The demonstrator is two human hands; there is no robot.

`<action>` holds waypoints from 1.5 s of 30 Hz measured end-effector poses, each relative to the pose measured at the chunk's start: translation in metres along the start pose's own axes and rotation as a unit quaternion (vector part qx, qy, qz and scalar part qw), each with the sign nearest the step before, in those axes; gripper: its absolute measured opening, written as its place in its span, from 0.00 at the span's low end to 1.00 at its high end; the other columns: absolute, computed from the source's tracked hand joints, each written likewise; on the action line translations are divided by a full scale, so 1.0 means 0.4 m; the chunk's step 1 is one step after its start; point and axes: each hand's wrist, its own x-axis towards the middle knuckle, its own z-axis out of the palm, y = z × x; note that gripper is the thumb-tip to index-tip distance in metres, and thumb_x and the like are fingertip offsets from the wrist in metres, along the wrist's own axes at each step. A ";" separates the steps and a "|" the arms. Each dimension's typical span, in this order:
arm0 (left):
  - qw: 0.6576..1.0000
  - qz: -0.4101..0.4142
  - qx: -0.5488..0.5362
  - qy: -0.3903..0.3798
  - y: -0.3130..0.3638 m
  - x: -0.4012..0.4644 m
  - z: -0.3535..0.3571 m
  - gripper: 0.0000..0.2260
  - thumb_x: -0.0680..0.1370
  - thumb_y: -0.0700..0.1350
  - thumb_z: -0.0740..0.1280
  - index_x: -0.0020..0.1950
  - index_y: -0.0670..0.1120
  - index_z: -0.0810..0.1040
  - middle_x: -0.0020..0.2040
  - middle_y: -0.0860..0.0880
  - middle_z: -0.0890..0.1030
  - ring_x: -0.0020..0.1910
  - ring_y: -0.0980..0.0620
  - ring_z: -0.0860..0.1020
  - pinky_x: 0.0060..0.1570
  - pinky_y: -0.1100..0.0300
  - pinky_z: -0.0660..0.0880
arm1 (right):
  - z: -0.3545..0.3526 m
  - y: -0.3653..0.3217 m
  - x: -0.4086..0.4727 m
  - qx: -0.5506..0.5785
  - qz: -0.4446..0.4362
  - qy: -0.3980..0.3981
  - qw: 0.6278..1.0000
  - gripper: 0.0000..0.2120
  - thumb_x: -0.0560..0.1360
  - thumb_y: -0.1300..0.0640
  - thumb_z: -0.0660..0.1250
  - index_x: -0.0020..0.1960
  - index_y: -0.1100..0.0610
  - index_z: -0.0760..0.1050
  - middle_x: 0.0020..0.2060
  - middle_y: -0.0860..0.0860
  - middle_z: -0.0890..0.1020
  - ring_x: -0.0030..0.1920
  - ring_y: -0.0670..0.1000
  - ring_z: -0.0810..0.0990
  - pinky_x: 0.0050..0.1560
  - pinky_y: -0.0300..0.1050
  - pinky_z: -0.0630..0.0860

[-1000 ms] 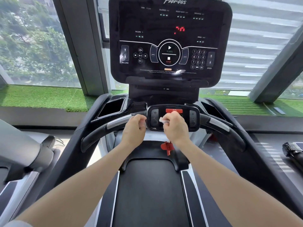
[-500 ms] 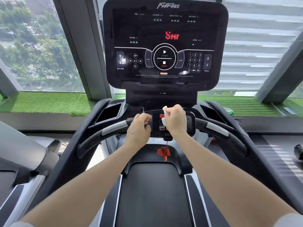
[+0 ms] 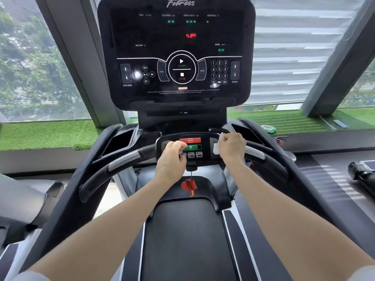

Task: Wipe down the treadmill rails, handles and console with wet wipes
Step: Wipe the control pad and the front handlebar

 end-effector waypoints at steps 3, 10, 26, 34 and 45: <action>1.000 -0.001 0.003 0.001 0.002 -0.006 0.011 0.15 0.76 0.34 0.61 0.61 0.45 0.74 0.55 0.52 0.74 0.55 0.54 0.74 0.57 0.58 0.72 | -0.011 0.017 -0.024 0.001 0.030 -0.016 0.999 0.22 0.76 0.66 0.58 0.24 0.57 0.60 0.24 0.51 0.63 0.28 0.50 0.63 0.23 0.37 0.60; 1.000 -0.008 0.009 -0.001 -0.008 -0.024 0.020 0.16 0.76 0.33 0.60 0.61 0.44 0.75 0.56 0.51 0.74 0.55 0.55 0.74 0.53 0.65 0.67 | -0.003 0.065 -0.084 0.017 0.059 -0.026 0.998 0.16 0.79 0.61 0.59 0.36 0.63 0.78 0.30 0.53 0.72 0.39 0.52 0.70 0.34 0.38 0.58; 0.999 -0.037 0.017 0.031 -0.056 -0.066 -0.006 0.16 0.76 0.33 0.61 0.61 0.45 0.74 0.58 0.50 0.74 0.57 0.53 0.74 0.53 0.62 0.70 | 0.004 0.098 -0.126 -0.010 0.010 0.023 1.000 0.12 0.79 0.58 0.60 0.53 0.59 0.82 0.49 0.55 0.79 0.51 0.57 0.75 0.40 0.40 0.59; 0.997 -0.049 0.006 0.064 -0.084 -0.085 -0.032 0.16 0.76 0.33 0.61 0.62 0.45 0.74 0.58 0.51 0.73 0.55 0.54 0.74 0.53 0.61 0.70 | 0.037 0.046 -0.181 0.041 -0.095 -0.041 0.994 0.10 0.76 0.65 0.64 0.51 0.58 0.83 0.48 0.52 0.81 0.50 0.51 0.78 0.50 0.41 0.72; 0.982 -0.144 -0.102 0.064 -0.148 -0.100 -0.055 0.19 0.75 0.31 0.60 0.63 0.44 0.73 0.56 0.50 0.77 0.55 0.55 0.75 0.63 0.58 0.71 | 0.171 -0.068 -0.255 0.030 -0.144 -0.105 0.983 0.09 0.78 0.59 0.63 0.46 0.61 0.81 0.45 0.56 0.78 0.47 0.55 0.75 0.46 0.48 0.72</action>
